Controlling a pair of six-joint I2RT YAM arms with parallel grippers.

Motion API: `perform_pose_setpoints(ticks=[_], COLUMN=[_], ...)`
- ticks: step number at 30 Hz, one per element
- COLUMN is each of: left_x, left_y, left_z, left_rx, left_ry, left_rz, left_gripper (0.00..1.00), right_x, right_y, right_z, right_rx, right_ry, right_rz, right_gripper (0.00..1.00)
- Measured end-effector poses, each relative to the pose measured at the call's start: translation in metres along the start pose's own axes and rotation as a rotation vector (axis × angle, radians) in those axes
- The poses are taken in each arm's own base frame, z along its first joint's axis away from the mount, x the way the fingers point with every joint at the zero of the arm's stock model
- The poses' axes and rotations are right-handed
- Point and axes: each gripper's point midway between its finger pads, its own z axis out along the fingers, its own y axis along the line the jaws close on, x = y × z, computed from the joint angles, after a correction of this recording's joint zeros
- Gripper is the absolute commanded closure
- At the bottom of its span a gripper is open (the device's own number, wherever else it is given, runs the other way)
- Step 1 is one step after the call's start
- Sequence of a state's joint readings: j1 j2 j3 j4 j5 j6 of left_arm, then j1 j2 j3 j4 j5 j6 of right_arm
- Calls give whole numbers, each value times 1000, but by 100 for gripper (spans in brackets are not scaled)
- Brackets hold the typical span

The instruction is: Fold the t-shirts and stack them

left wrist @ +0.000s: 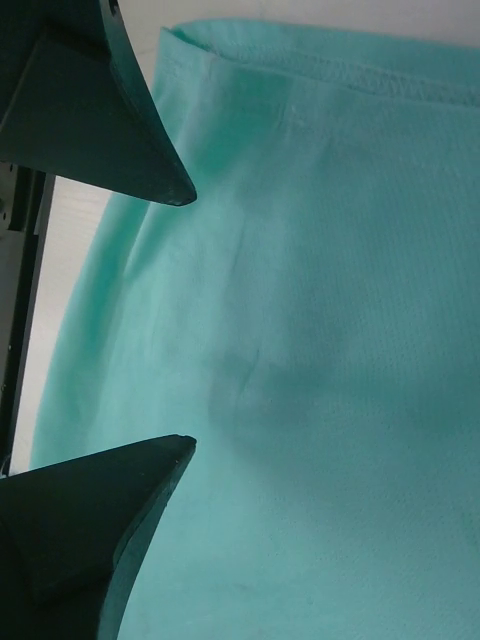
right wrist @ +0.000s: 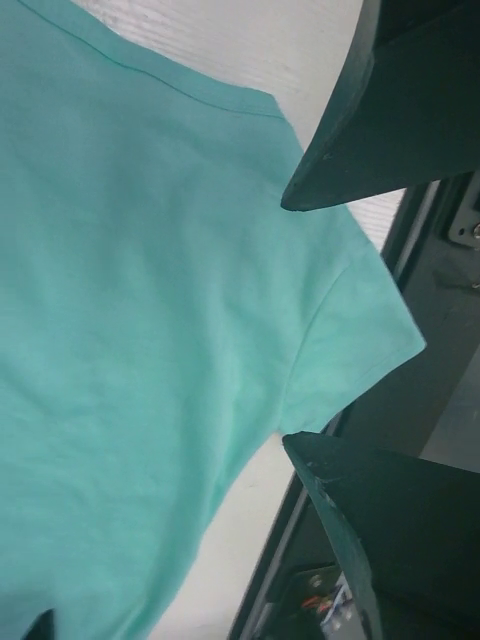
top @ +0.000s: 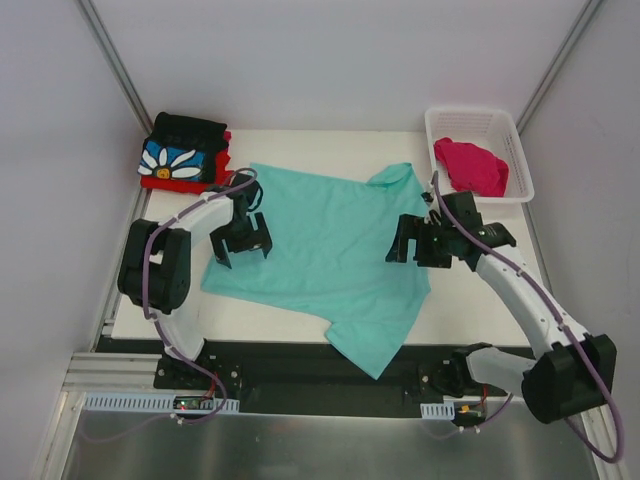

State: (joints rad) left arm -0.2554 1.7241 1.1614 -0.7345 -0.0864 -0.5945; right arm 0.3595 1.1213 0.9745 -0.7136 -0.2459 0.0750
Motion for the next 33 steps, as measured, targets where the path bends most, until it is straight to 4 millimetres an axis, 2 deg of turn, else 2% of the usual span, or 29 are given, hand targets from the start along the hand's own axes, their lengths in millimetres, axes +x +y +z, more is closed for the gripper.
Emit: perform_pose_setpoints(ticks=[2, 5, 8, 11, 15, 19, 23, 29, 31, 33], left_x=[2, 4, 4, 9, 26, 41, 43, 31, 22, 16], left_y=[-9, -12, -13, -7, 6, 20, 24, 26, 21, 14], left_z=[7, 6, 1, -6, -15, -26, -37, -43, -39, -30], left_rx=[5, 20, 35, 48, 58, 63, 79, 54, 46, 51], left_ry=[19, 22, 8, -7, -20, -33, -64, -108, -111, -107], left_rz=[30, 38, 43, 53, 56, 57, 55, 68, 78, 83], left_gripper=[1, 1, 1, 1, 1, 1, 1, 1, 1, 1], right_x=[-9, -14, -10, -8, -27, -50, -83, -127, -136, -135], right_y=[-10, -28, -39, -42, -43, -42, -34, -31, -32, -32], right_z=[16, 39, 67, 85, 103, 106, 99, 87, 86, 85], right_rx=[-8, -6, 1, -5, -25, -41, -67, -78, -81, -88], right_ry=[2, 47, 131, 206, 232, 206, 139, 46, 31, 36], right_rz=[71, 159, 206, 231, 250, 249, 207, 154, 153, 165], right_gripper=[4, 4, 4, 4, 4, 4, 4, 4, 4, 4])
